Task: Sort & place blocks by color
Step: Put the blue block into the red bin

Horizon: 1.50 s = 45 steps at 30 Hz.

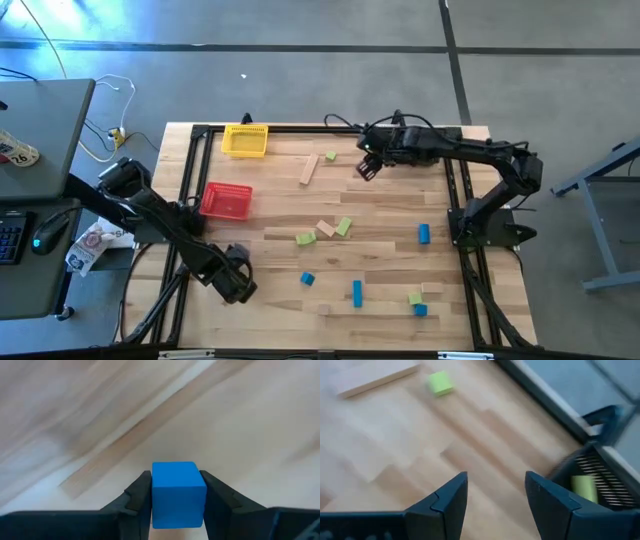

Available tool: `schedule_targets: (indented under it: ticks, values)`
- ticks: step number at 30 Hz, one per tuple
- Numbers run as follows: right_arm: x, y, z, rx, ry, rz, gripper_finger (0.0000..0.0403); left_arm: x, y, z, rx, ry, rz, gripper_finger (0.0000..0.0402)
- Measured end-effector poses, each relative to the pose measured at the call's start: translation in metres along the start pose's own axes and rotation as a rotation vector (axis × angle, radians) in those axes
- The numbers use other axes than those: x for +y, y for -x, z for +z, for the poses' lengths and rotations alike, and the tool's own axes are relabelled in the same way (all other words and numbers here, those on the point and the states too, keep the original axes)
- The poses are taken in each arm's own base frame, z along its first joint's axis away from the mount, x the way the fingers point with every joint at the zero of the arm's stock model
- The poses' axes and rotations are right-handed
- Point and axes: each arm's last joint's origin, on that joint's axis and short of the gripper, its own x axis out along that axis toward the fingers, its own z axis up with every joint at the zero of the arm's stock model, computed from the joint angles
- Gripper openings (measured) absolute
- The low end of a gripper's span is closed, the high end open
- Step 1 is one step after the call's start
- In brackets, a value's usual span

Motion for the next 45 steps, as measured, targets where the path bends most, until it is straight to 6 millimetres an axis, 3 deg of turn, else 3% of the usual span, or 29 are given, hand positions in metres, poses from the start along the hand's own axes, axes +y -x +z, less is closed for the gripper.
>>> schedule_targets:
  ticks: [6,15,22,33,45]
  values:
    - [0.016,0.005,-0.006,0.032,0.067,0.129,0.0186,-0.007,0.030,0.015,-0.152,-0.089,-0.074,0.0104]
    - [0.030,0.011,-0.012,0.047,0.109,0.205,0.0186,0.024,0.072,0.049,-0.398,-0.149,0.036,0.0107]
    - [0.038,0.014,-0.015,0.041,0.163,0.234,0.0186,0.050,0.091,0.077,-0.514,-0.159,0.153,0.0105]
    - [0.057,0.022,-0.013,-0.079,0.361,0.333,0.0186,0.077,0.086,0.118,-0.369,-0.138,0.401,0.0106]
    - [0.079,0.010,-0.022,-0.039,0.643,0.493,0.0186,0.100,0.080,0.152,-0.166,-0.145,0.425,0.0113]
